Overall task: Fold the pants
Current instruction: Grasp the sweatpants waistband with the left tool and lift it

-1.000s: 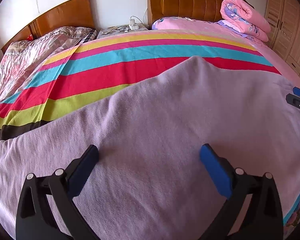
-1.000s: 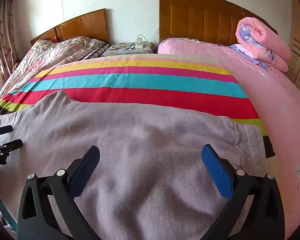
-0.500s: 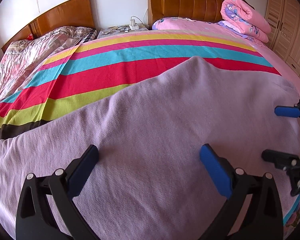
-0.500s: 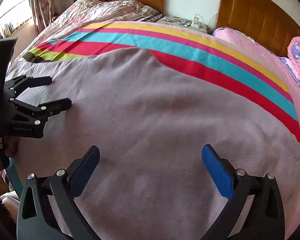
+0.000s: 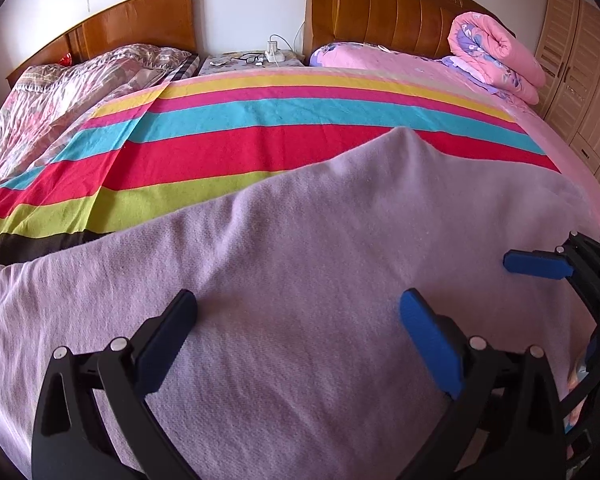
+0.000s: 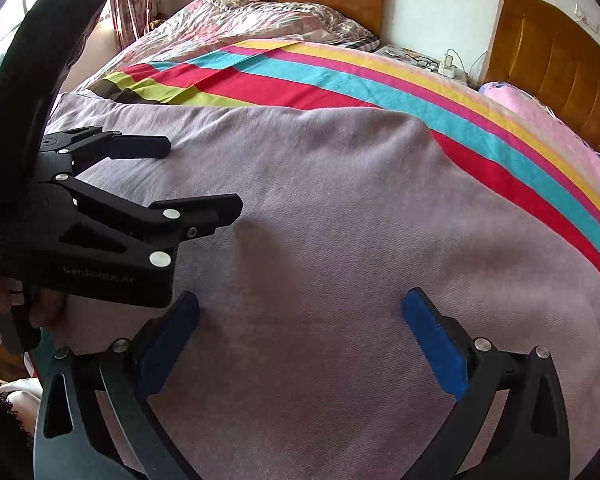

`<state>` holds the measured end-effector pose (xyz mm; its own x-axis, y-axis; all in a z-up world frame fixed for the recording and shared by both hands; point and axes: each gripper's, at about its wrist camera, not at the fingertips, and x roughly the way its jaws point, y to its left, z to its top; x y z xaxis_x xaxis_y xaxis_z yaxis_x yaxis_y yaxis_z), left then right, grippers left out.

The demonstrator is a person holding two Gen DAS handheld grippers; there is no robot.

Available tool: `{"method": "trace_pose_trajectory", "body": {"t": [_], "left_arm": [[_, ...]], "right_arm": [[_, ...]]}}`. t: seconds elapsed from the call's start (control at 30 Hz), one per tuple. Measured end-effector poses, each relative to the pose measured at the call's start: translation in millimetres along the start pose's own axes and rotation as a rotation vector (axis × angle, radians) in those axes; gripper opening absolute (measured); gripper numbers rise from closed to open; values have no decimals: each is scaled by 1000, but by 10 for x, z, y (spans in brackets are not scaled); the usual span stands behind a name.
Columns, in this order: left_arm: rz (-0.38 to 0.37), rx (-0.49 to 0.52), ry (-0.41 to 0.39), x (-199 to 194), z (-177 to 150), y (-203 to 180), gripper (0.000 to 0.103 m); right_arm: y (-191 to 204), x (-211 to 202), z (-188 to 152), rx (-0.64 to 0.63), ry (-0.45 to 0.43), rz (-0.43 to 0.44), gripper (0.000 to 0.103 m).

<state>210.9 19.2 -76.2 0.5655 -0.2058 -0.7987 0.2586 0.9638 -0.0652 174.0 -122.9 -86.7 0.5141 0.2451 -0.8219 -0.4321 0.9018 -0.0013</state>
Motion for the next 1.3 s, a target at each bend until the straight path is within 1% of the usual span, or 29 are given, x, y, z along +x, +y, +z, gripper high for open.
{"method": "trace_pose_trajectory", "body": {"t": [0.03, 0.13, 0.23, 0.3, 0.37, 0.4, 0.43, 0.47, 0.5, 0.53, 0.63, 0.7, 0.73, 0.8, 0.83, 0.9, 0.97, 1.0, 1.07, 1.13, 1.17, 1.23, 1.27, 1.3], "left_arm": [[7, -14, -1, -19, -5, 55, 102], [62, -54, 4, -95, -63, 241, 102], [96, -120, -24, -279, -164, 535, 102], [123, -146, -46, -421, -247, 719, 102], [138, -178, -74, -579, -357, 933, 102], [147, -210, -87, -668, -436, 1067, 102], [156, -259, -99, -758, -527, 1237, 102], [155, -326, -119, -878, -641, 1427, 102], [142, -412, -156, -1027, -777, 1651, 101], [121, -511, -202, -1193, -933, 1899, 101], [71, -815, -306, -1632, -1460, 2611, 101], [10, -976, -388, -1863, -1777, 3028, 100], [-24, -1040, -406, -1916, -1891, 3205, 99], [-82, -1123, -445, -1988, -2051, 3492, 86], [-92, -1147, -448, -1993, -2094, 3597, 83], [-96, -1174, -421, -1950, -2136, 3736, 75], [-167, -1205, -394, -1854, -2176, 3837, 69], [-181, -1216, -376, -1804, -2176, 3854, 68], [-162, -1220, -356, -1754, -2160, 3859, 66], [-143, -1225, -359, -1744, -2124, 3889, 64], [-126, -1230, -362, -1746, -2108, 3923, 60], [-109, -1233, -367, -1740, -2043, 3991, 45], [-102, -1219, -360, -1728, -1999, 4023, 26], [-94, -1201, -355, -1726, -1969, 4054, 14]], "right_arm": [[2, 0, -1, -2, 0, -3, 99], [-19, -5, -12, 2, -6, 5, 99], [-19, 1, -12, 2, -10, 4, 99], [-28, 2, -8, 4, -11, 6, 99], [-33, 2, -8, 5, -12, 6, 99], [-33, 2, -8, 4, -12, 7, 99], [-35, 2, -7, 5, -12, 7, 99], [-35, 3, -6, 5, -12, 7, 99], [-33, 2, -8, 4, -12, 7, 99], [-32, 2, -9, 4, -12, 6, 99], [-34, 1, -9, 4, -12, 6, 99], [-34, 2, -9, 5, -12, 6, 99], [-34, 1, -10, 5, -12, 6, 99], [-36, 1, -9, 5, -12, 6, 99], [-35, 1, -10, 5, -12, 6, 99], [-37, 1, -10, 4, -12, 6, 99], [-36, 1, -10, 5, -12, 7, 99], [-35, 1, -10, 4, -12, 6, 99], [-35, 1, -10, 5, -12, 6, 99], [-37, 1, -9, 5, -12, 6, 99], [-36, 1, -10, 5, -12, 6, 99], [-36, 1, -10, 5, -12, 6, 99], [-35, 0, -10, 5, -12, 6, 99], [-36, 1, -9, 5, -12, 6, 99]]}}
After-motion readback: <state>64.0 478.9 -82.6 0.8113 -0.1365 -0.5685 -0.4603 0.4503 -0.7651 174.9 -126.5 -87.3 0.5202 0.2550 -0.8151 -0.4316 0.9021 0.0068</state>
